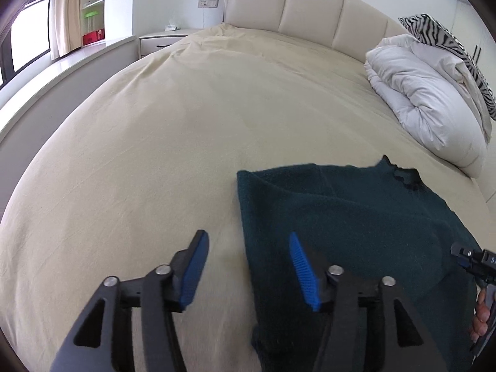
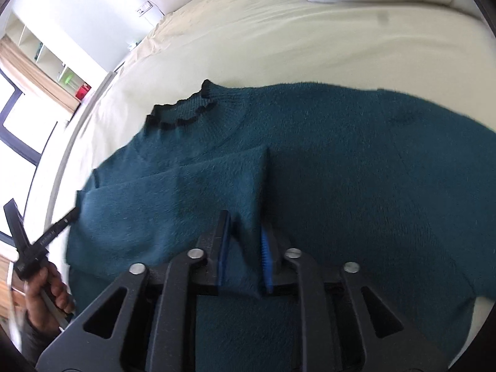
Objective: Fold small clothes
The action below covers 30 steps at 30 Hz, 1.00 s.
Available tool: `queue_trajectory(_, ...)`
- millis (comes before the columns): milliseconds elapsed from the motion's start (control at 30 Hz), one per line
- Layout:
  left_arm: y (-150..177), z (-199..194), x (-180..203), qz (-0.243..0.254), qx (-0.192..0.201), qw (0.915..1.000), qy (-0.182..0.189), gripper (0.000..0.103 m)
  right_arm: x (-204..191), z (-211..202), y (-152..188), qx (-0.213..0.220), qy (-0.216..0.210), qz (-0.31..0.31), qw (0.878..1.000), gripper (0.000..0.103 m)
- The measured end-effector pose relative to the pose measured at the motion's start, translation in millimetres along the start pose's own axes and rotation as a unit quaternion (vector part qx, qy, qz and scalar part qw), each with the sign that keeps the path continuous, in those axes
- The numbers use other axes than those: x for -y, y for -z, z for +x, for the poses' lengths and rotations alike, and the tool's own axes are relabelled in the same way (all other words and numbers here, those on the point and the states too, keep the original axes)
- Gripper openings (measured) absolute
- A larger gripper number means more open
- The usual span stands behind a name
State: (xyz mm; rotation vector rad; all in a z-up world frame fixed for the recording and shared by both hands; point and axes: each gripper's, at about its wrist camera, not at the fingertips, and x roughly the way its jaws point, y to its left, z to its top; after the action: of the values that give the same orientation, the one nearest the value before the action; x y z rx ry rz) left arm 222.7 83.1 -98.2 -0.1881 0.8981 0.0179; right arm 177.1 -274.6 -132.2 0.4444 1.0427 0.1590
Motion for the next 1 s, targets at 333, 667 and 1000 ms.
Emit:
queue_trajectory(333,33,1,18,0.065,-0.021,0.9976,-0.011,0.011,-12,-1,23,-0.003,0.050,-0.044,0.998,0.009)
queue_trajectory(667,39,7,11,0.069,-0.011,0.9973,-0.023,0.010,3,-3,37,-0.007,0.031,-0.003,0.999,0.006)
queue_trajectory(1000,34,-44,25,0.093,0.045,0.9930,-0.057,0.035,34,-48,35,0.052,0.006,0.045,0.998,0.023)
